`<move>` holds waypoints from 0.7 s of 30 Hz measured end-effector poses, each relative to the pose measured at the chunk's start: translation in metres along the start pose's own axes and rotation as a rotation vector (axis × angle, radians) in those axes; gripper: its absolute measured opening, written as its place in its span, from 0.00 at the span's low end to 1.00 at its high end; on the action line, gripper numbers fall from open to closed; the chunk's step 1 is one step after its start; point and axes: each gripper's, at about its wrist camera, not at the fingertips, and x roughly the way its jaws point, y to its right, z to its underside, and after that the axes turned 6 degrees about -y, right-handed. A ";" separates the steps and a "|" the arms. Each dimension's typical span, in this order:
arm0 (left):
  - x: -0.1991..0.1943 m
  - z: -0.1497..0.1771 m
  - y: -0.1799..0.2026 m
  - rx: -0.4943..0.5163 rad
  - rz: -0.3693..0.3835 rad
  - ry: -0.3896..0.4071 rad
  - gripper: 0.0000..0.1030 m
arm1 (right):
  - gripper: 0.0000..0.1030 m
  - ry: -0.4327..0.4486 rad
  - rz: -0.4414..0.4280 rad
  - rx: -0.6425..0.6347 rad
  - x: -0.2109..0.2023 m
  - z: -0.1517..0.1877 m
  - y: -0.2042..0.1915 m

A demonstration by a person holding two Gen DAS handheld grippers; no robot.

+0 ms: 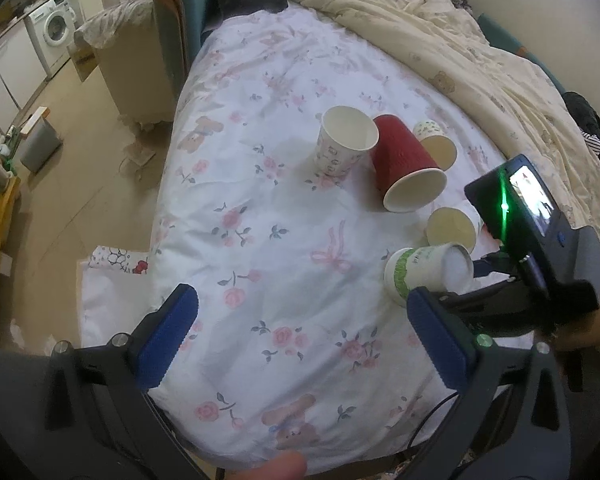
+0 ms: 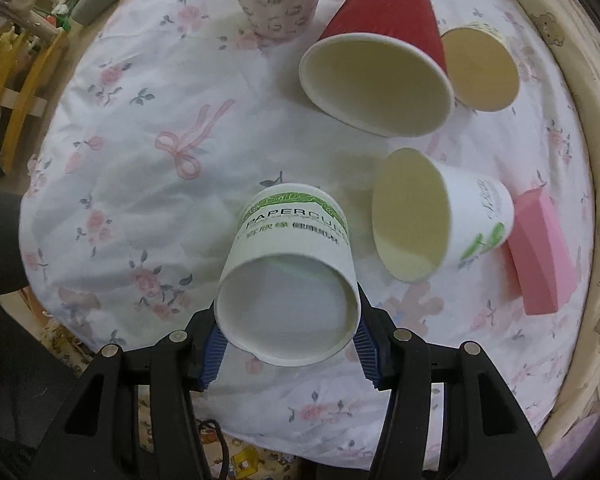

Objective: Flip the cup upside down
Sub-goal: 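Lower the inverted cup onto the sheet and open the right gripper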

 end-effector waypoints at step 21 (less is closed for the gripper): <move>0.000 0.002 0.020 0.062 0.015 0.040 1.00 | 0.94 0.263 -0.165 0.139 -0.068 0.059 0.034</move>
